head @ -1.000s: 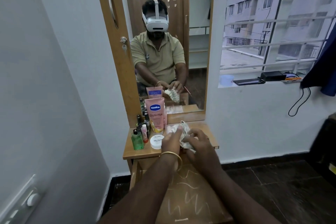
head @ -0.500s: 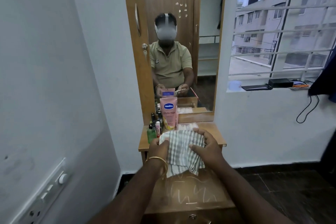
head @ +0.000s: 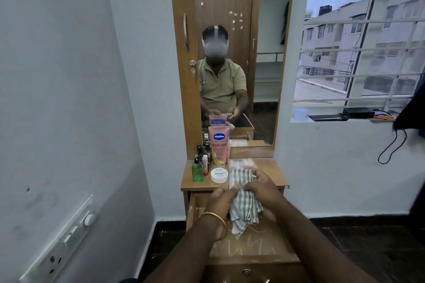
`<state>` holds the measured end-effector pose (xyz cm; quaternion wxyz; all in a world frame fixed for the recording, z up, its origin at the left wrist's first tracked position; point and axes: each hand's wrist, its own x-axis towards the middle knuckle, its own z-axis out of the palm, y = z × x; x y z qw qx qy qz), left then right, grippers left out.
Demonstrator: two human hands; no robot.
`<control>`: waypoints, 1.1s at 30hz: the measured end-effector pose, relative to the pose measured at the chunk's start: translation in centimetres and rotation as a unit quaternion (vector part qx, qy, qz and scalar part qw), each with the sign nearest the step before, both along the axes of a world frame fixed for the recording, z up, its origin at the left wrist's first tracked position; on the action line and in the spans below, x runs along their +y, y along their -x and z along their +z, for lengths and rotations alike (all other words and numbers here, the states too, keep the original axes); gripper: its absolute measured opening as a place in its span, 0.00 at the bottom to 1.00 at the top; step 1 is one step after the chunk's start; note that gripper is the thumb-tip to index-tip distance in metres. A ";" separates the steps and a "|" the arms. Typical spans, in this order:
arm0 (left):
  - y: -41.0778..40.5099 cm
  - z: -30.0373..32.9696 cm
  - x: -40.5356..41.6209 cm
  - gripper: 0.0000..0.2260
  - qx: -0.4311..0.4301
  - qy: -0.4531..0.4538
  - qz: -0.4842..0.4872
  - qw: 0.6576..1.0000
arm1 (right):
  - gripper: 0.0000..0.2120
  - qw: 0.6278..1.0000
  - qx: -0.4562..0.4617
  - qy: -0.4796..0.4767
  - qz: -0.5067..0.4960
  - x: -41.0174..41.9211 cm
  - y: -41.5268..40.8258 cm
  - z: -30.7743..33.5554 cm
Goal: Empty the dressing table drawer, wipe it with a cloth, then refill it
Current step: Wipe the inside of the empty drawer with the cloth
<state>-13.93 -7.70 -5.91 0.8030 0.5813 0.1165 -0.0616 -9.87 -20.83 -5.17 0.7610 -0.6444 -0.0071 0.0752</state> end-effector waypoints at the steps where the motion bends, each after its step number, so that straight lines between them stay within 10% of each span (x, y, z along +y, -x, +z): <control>1: 0.1 0.0 0.1 0.09 0.005 0.007 -0.005 1.000 | 0.20 1.000 -0.007 0.006 -0.002 0.1 0.2 0.0; 6: 0.0 -0.2 0.7 0.10 0.004 0.046 -0.004 0.999 | 0.22 0.974 -0.099 0.176 -0.103 0.2 0.2 -0.8; 19: -2.8 -2.0 4.5 0.14 -0.010 0.083 0.000 0.997 | 0.25 0.994 0.009 0.020 0.103 2.0 -1.2 -3.7; 23: -3.9 -3.8 8.8 0.19 -0.028 -0.031 0.077 0.996 | 0.20 0.979 -0.030 0.199 0.017 3.7 -2.0 -4.9; 33: -5.4 -10.0 12.5 0.35 0.051 -0.036 0.131 0.989 | 0.24 0.686 -0.338 0.636 0.104 10.8 -3.3 -8.2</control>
